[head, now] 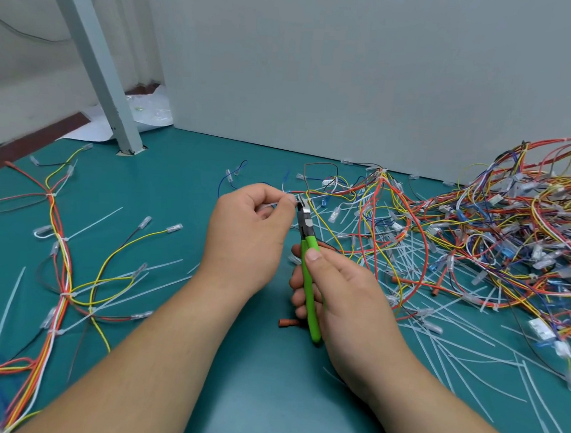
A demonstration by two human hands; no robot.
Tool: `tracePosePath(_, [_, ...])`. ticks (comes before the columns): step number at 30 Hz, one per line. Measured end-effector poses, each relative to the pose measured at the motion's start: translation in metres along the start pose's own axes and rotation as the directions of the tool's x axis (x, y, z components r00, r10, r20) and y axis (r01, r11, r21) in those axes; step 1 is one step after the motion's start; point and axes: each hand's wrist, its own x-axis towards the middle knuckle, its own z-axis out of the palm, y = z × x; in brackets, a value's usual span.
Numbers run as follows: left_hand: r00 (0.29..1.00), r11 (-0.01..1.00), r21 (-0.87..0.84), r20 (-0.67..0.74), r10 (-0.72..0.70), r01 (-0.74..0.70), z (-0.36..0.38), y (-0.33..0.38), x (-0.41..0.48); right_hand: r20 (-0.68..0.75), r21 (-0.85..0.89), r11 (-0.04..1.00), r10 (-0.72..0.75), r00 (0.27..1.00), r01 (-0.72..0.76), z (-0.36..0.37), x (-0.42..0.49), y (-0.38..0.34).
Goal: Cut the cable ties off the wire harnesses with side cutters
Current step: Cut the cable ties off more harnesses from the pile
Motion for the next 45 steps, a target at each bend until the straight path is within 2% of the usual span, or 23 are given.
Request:
tracePosePath(3, [1.000,1.000,-0.008,0.000,-0.008,0.008,0.000,-0.001,0.000,-0.004,-0.023,1.000,-0.016,1.000,0.015,0.000,0.000,0.001])
tracePosePath(9, [1.000,1.000,-0.016,0.001,-0.011,0.011,0.001,-0.002,0.000,0.022,0.066,0.998,0.020,1.000,-0.021,-0.001,0.001,0.004])
tracePosePath(19, [1.000,1.000,-0.006,-0.004,-0.019,0.019,0.000,-0.001,0.001,-0.010,-0.097,0.994,-0.053,0.999,0.052,-0.002,0.003,0.005])
tracePosePath(30, [1.000,1.000,-0.002,0.002,-0.013,0.013,0.000,0.001,0.001,-0.004,-0.136,0.987,-0.093,0.996,0.091,-0.002,0.003,0.005])
tracePosePath(34, [0.990,0.998,-0.034,-0.131,-0.059,0.055,-0.005,-0.001,0.007,-0.010,-0.103,0.989,-0.108,0.994,0.107,-0.004,0.001,0.004])
tracePosePath(36, [0.983,0.996,0.024,-0.165,-0.077,0.082,-0.011,-0.004,0.011,-0.009,-0.071,0.989,-0.128,0.992,0.127,-0.004,0.000,0.003])
tracePosePath(38, [0.990,0.962,0.245,-0.095,-0.100,0.120,-0.015,-0.007,0.012,0.004,-0.051,0.986,-0.158,0.987,0.158,-0.004,-0.002,0.004])
tracePosePath(40, [0.991,0.820,0.558,-0.028,-0.131,0.124,-0.016,-0.008,0.008,0.021,-0.042,0.983,-0.181,0.983,0.181,-0.002,-0.004,0.006])
tracePosePath(41, [0.990,0.744,0.659,-0.004,-0.139,0.107,-0.015,-0.007,0.005,0.033,-0.040,0.981,-0.188,0.982,0.189,-0.001,-0.006,0.006])
tracePosePath(43, [0.989,0.680,0.729,0.026,-0.147,0.082,-0.011,-0.005,0.002,0.044,-0.042,0.979,-0.196,0.980,0.198,0.000,-0.008,0.006])
tracePosePath(44, [0.992,0.695,0.717,0.034,-0.124,0.062,-0.010,-0.003,0.001,0.037,-0.041,0.978,-0.203,0.979,0.204,0.000,-0.008,0.006])
tracePosePath(45, [0.996,0.758,0.652,0.033,-0.079,0.038,-0.009,-0.001,0.001,0.020,-0.038,0.976,-0.212,0.977,0.212,-0.001,-0.008,0.005])
